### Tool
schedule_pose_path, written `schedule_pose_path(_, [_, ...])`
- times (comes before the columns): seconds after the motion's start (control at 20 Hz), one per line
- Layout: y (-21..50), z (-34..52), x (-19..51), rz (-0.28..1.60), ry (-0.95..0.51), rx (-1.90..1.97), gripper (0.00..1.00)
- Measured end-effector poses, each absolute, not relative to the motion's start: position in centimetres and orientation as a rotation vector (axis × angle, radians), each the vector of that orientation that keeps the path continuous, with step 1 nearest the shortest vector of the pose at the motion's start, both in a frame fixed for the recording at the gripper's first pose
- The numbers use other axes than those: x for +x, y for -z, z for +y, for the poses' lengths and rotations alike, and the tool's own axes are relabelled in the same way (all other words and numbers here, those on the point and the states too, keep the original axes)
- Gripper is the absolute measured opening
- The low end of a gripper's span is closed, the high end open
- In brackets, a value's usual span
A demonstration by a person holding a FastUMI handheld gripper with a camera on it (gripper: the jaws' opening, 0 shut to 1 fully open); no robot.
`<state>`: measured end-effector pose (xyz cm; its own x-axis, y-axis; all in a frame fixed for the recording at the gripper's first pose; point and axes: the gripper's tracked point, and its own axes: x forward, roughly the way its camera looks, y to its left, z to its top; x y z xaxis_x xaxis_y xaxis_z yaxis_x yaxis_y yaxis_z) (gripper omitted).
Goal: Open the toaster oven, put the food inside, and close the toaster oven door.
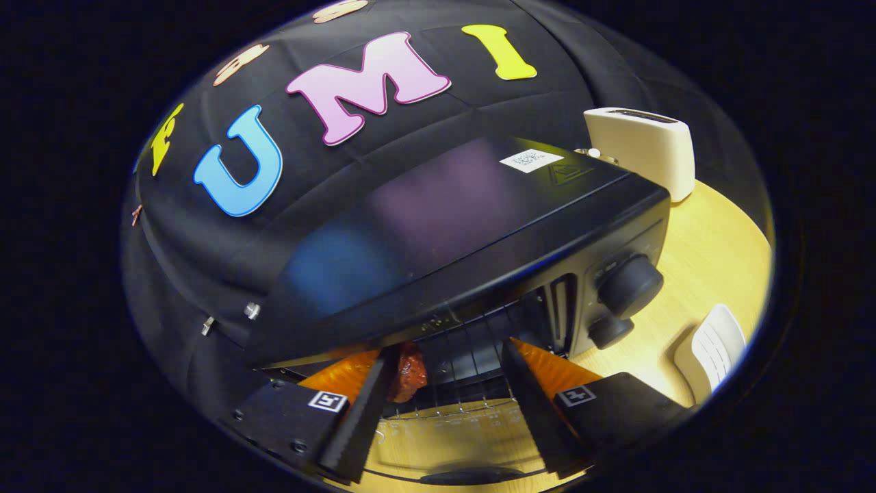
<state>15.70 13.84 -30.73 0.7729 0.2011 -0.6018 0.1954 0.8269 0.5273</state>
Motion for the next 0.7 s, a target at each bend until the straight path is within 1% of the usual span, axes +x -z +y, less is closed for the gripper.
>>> schedule_pose_path(0.05, [31.0, 13.3, 15.3, 0.706, 0.012, 0.587, 0.98])
schedule_pose_path(0.1, [31.1, 12.7, 15.0, 0.712, 0.028, 0.57, 0.98])
schedule_pose_path(0.45, [29.9, 12.2, 12.9, 0.714, 0.001, 0.558, 0.98])
schedule_pose_path(0.7, [27.7, 12.8, 9.9, 0.721, -0.022, 0.542, 0.99])
